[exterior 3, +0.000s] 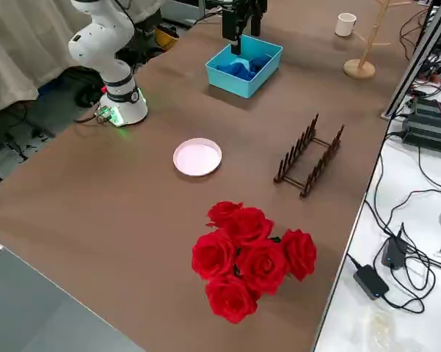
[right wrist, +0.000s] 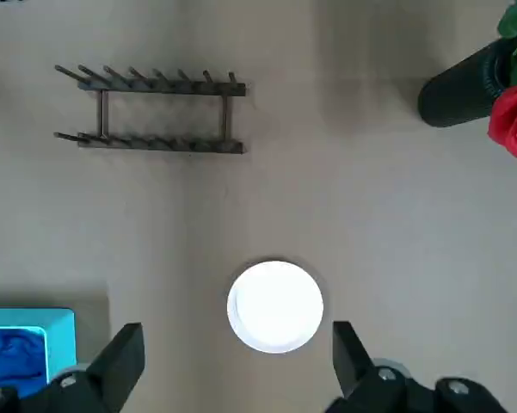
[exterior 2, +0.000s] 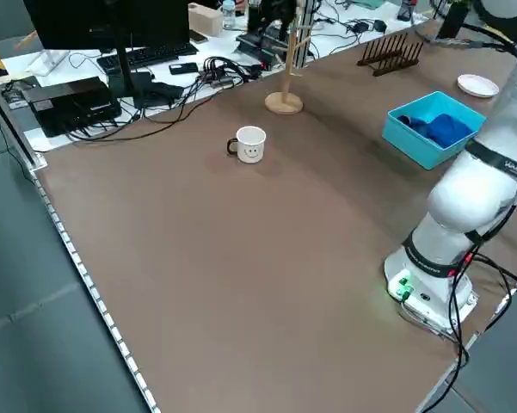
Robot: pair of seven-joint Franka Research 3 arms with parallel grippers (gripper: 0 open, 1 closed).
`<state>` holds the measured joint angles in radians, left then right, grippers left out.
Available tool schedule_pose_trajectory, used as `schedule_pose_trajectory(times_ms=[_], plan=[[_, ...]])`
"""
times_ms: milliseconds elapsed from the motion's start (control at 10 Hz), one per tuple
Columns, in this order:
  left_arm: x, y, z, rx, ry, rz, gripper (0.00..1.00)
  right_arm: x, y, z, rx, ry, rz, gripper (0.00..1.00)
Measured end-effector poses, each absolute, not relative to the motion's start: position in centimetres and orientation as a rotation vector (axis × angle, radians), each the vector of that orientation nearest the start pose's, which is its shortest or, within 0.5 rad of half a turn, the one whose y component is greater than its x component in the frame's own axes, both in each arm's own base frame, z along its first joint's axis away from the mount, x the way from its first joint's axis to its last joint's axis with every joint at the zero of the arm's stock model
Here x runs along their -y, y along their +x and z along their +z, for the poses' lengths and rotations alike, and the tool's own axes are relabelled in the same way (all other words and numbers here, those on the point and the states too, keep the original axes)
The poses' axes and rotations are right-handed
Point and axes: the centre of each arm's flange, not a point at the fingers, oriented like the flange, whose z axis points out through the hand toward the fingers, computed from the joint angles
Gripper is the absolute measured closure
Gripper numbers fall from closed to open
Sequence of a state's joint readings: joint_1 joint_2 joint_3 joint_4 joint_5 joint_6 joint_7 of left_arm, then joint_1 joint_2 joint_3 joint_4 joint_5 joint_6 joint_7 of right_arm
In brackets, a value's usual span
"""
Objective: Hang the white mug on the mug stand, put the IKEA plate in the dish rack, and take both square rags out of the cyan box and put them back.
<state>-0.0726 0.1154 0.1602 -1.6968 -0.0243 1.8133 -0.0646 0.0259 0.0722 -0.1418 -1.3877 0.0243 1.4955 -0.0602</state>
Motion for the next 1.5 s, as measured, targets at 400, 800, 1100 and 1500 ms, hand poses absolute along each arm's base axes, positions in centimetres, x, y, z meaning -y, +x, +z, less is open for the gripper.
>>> schedule_pose_trajectory(times_ms=[400,800,1100,1500], plan=[[-9.6,60.2,40.8,0.539,-3.090,0.057,0.00,6.3,57.3,61.5,-0.085,-3.124,0.066,0.05],[-10.0,60.1,31.0,0.659,-3.038,0.152,0.00,8.2,59.3,48.3,-0.128,-3.120,0.204,0.06],[-10.0,60.0,27.0,0.655,-3.025,0.143,0.00,10.4,56.6,37.9,-0.008,-3.105,0.255,0.09],[-9.0,59.9,24.7,0.627,-3.027,0.121,0.04,14.3,50.8,27.6,0.129,-3.104,0.200,0.11]])
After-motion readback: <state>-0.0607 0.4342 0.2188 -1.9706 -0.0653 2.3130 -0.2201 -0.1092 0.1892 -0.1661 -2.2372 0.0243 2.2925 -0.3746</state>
